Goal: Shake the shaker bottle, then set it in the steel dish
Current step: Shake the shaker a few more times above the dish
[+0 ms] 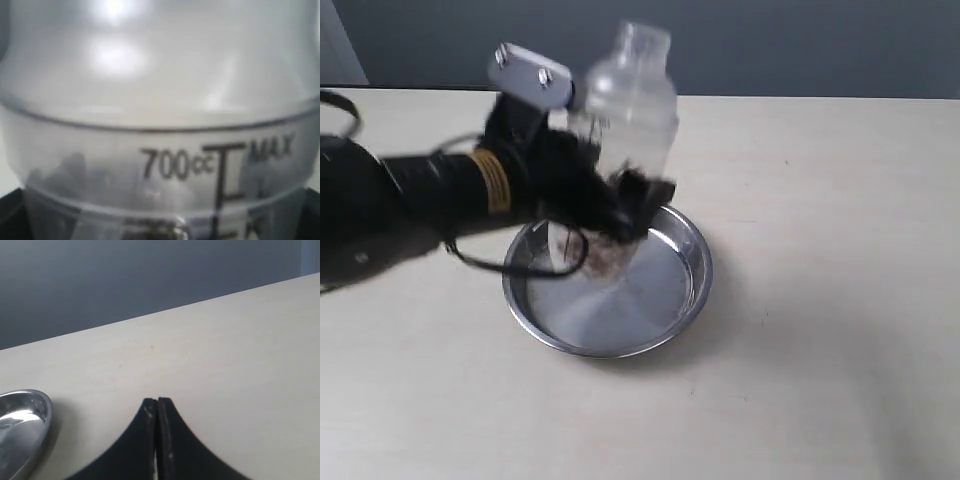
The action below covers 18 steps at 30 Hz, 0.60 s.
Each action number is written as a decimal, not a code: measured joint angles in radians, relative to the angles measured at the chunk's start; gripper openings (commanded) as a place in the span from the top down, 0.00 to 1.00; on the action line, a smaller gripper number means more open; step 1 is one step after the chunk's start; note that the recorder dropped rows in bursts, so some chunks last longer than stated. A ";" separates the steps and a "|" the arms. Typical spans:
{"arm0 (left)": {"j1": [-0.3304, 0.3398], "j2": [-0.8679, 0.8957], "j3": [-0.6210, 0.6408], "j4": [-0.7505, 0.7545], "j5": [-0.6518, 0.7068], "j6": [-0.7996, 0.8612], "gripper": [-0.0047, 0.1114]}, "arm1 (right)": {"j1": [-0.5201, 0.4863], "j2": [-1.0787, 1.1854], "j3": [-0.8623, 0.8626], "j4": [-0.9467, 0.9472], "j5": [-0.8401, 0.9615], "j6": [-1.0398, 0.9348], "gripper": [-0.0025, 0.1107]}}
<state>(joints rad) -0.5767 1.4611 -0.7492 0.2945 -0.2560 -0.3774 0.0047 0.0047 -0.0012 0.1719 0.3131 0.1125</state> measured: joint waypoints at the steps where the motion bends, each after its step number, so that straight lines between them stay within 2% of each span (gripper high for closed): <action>1: 0.000 -0.048 -0.031 -0.004 -0.002 0.031 0.96 | 0.000 0.000 0.000 0.000 0.000 0.000 0.99; 3: 0.000 -0.123 -0.087 -0.021 -0.064 0.053 0.96 | 0.000 0.000 0.000 0.000 0.000 0.000 0.99; 6: -0.001 -0.095 -0.036 -0.046 -0.178 0.064 0.96 | 0.000 0.000 0.000 0.000 0.000 0.000 0.99; 7: -0.001 -0.060 -0.002 -0.056 -0.185 0.064 0.96 | 0.000 0.000 0.000 0.000 0.000 0.000 0.99; 10: -0.001 0.021 0.048 -0.060 -0.080 0.067 0.96 | 0.000 0.000 0.000 0.000 0.000 0.000 0.99; 13: 0.006 -0.085 -0.033 -0.064 -0.064 0.123 0.96 | 0.000 0.000 0.000 0.000 0.000 0.000 0.99; 16: 0.006 -0.142 -0.079 -0.100 -0.135 0.117 0.96 | 0.000 0.000 0.000 0.000 0.000 0.000 0.99; 18: 0.006 -0.087 -0.019 -0.117 -0.182 0.097 0.96 | 0.000 0.000 0.000 0.000 0.000 0.000 0.99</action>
<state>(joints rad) -0.5710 1.3742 -0.7680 0.1774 -0.4378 -0.2809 0.0047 0.0047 -0.0012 0.1719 0.3131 0.1125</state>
